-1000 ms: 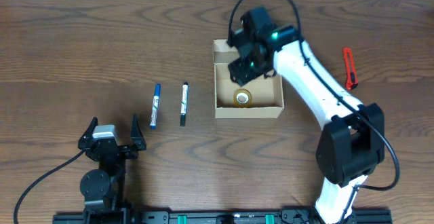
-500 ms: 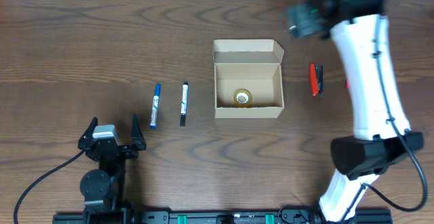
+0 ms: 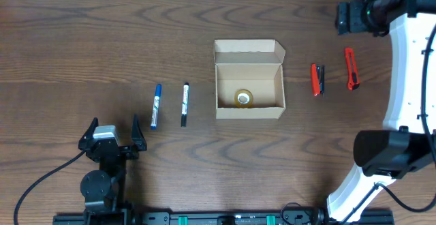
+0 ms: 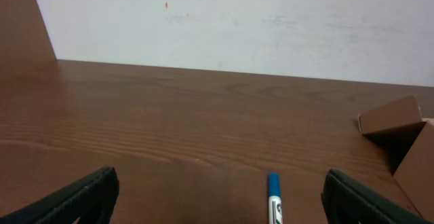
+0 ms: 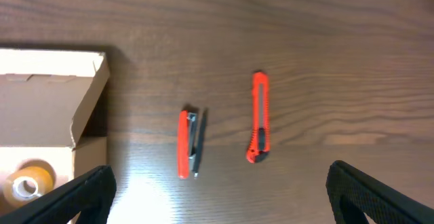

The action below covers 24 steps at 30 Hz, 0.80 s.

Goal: Pack container
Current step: 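Lift the right gripper out and move it over the red stapler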

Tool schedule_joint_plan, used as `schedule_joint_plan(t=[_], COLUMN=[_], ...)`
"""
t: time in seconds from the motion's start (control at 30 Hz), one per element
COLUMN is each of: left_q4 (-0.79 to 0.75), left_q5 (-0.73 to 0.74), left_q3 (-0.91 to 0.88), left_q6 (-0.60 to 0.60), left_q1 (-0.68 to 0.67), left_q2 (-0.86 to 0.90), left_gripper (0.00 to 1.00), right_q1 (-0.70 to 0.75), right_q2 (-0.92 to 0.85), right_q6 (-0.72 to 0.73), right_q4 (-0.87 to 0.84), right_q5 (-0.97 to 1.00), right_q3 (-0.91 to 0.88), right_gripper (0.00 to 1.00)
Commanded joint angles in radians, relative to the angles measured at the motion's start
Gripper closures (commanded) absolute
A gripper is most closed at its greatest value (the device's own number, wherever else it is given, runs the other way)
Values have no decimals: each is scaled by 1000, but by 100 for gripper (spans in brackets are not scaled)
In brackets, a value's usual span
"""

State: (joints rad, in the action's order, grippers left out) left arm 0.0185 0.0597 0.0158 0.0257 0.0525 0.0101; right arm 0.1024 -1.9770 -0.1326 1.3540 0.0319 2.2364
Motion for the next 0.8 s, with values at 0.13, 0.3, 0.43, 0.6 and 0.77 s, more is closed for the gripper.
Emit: schedule_joint_plan(t=[0.13,0.3,0.43,0.6,0.77], left_q4=[53,53,53,53,53], left_q5=[11,11,11,11,12], left_q3=[-11,-11,-11,-11,-11], left_q6=[-3,-3,-3,-3,-3], left_q1=[3,3,3,3,3], left_q2=[-6,-6,-6,-6,-6], left_gripper=[5,5,5,5,5], right_q1=[-10,-10,-18,-21,-20], right_q2=[-66,-90,-100,-100,-100], right_q6=[31,31,49,50,68], right_q4=[-71,-147,-212,-300,-397], right_q5=[21,23,20,20,20], right_q3=[-160,-280,-413,-551,-674], right_gripper=[9,12,12,12,12])
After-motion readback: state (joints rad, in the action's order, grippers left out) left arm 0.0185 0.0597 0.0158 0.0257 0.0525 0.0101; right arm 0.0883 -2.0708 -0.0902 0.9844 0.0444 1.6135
